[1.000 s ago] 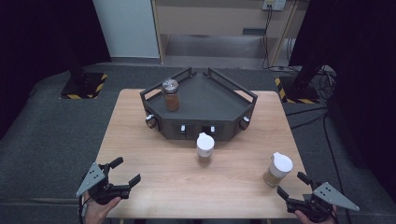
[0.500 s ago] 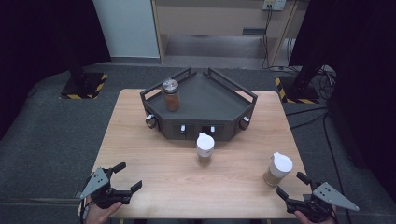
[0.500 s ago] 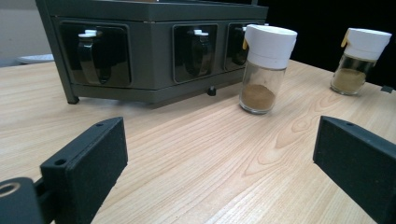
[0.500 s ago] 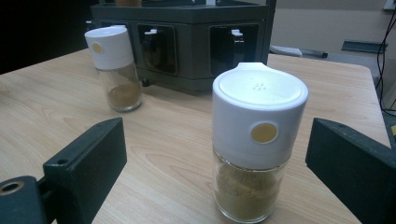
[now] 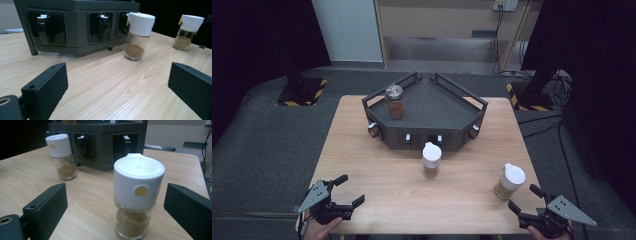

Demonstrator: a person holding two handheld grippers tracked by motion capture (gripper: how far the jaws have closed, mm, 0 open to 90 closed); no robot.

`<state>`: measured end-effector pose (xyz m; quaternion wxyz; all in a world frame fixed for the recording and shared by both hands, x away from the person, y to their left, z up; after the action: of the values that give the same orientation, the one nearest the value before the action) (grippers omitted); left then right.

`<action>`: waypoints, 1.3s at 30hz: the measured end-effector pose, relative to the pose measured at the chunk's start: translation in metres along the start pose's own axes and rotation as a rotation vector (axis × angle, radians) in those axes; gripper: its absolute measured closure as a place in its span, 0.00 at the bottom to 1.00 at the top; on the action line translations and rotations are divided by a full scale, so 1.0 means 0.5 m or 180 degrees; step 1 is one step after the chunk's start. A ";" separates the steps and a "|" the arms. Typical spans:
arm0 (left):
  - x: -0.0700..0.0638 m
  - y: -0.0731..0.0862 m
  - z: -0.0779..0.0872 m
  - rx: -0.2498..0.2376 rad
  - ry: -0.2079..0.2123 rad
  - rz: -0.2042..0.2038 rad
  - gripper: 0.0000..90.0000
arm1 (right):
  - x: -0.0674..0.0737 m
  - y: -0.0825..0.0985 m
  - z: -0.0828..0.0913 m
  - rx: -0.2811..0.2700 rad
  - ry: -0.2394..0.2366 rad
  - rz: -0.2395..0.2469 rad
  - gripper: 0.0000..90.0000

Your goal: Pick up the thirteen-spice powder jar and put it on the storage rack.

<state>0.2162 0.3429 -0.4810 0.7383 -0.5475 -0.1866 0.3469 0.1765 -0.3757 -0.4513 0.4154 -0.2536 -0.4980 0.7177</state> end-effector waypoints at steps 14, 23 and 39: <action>0.000 0.000 0.000 0.0020 0.0003 -0.0010 0.01 | 0.001 -0.001 0.000 -0.0006 0.0012 0.0009 0.05; -0.001 -0.001 0.000 0.0034 -0.0008 -0.0027 0.01 | 0.006 -0.009 0.003 0.0002 0.0076 -0.0016 0.04; -0.002 -0.002 0.000 0.0113 -0.0128 -0.0028 0.01 | 0.026 -0.079 -0.003 0.0002 -0.0053 0.0055 0.01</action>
<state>0.2159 0.3421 -0.4799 0.7455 -0.5264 -0.1976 0.3578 0.1844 -0.3574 -0.4145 0.4051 -0.2518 -0.4989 0.7236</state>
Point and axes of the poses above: each handheld gripper's, and its own axes: z roughly backward along the jaws, y roughly out of its underside, x roughly to its left, the point moved 6 cm from there along -z, roughly forward along the jaws, and after that the axes turned 7 degrees about x, right-handed, at the moved point
